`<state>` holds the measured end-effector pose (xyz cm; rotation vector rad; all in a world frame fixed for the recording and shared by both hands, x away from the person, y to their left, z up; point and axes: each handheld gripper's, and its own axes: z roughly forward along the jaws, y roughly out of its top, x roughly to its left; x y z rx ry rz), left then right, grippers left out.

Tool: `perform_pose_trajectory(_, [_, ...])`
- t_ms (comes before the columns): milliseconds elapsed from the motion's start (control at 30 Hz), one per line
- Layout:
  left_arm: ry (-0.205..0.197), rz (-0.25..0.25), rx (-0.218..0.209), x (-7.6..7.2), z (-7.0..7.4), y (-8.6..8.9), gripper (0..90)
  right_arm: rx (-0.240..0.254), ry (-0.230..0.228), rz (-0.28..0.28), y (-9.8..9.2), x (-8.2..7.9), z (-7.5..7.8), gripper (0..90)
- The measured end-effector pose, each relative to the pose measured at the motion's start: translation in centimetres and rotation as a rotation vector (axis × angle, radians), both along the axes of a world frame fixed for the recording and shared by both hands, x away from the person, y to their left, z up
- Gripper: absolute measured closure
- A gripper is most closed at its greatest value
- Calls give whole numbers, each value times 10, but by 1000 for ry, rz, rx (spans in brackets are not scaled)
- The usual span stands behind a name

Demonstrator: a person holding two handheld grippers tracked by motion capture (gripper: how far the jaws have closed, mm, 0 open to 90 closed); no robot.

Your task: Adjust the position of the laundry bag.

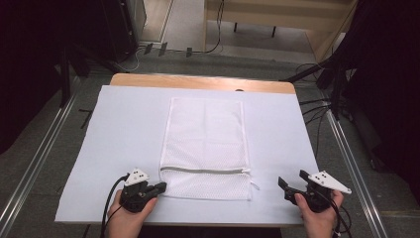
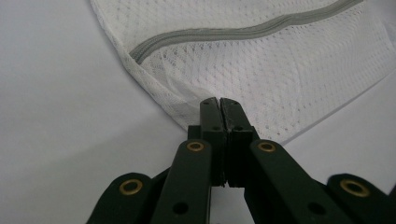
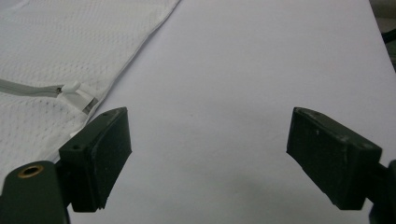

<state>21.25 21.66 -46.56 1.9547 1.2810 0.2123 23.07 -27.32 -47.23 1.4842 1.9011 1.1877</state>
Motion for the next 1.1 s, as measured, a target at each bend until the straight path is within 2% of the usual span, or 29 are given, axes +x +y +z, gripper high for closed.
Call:
perform_pose_trajectory(200, [22, -11, -16, -18, -2, 3, 895, 2, -3, 0, 2, 0, 1, 140])
perform_pose_trajectory(367, [33, -22, -23, -22, -3, 7, 890, -7, -11, -16, 3, 0, 2, 139])
perform_pose_trajectory(400, [32, -32, -29, -22, -3, 8, 793, -7, -11, -22, 3, 0, 2, 139])
perform_pose_trajectory(433, [25, -37, -41, -22, -2, 9, 793, -7, -11, -22, 3, 0, 2, 139])
perform_pose_trajectory(467, [-19, -25, -50, -22, -1, 9, 615, -4, -16, -20, 3, 0, 2, 139])
perform_pose_trajectory(500, [-19, -25, -50, -22, -1, 9, 529, -4, -16, -20, 3, 0, 2, 139])
perform_pose_trajectory(533, [-54, -22, -51, -21, 1, 9, 529, -4, -17, -22, 4, 0, 2, 139])
perform_pose_trajectory(567, [-94, -14, -50, -19, 3, 10, 431, 1, -21, -26, 6, 0, 3, 139])
perform_pose_trajectory(600, [-112, -7, -53, -19, 4, 11, 388, 1, -22, -24, 7, -1, 4, 139])
perform_pose_trajectory(633, [-112, -7, -53, -19, 4, 11, 371, 1, -22, -24, 7, -1, 4, 139])
perform_pose_trajectory(667, [-138, 5, -64, -17, 5, 14, 362, 6, -22, -26, 9, 0, 4, 135])
perform_pose_trajectory(733, [-152, 11, -71, -17, 6, 15, 341, 10, -10, -41, 13, 0, 5, 135])
perform_pose_trajectory(800, [-189, 33, -81, -18, 8, 20, 340, 13, -5, -40, 18, -1, 6, 136])
perform_pose_trajectory(867, [-200, 38, -76, -18, 8, 21, 336, 14, -7, -33, 20, -2, 7, 135])
perform_pose_trajectory(933, [-231, 55, -70, -18, 9, 24, 319, 7, -2, -28, 26, -3, 8, 144])
perform_pose_trajectory(1000, [-230, 57, -57, -18, 10, 24, 288, 0, 8, -28, 30, -4, 7, 165])
perform_pose_trajectory(1067, [-241, 59, -41, -17, 10, 22, 250, -8, 16, -36, 35, -6, 5, 249])
perform_pose_trajectory(1100, [-241, 59, -41, -17, 10, 22, 238, -8, 16, -36, 35, -6, 5, 249])
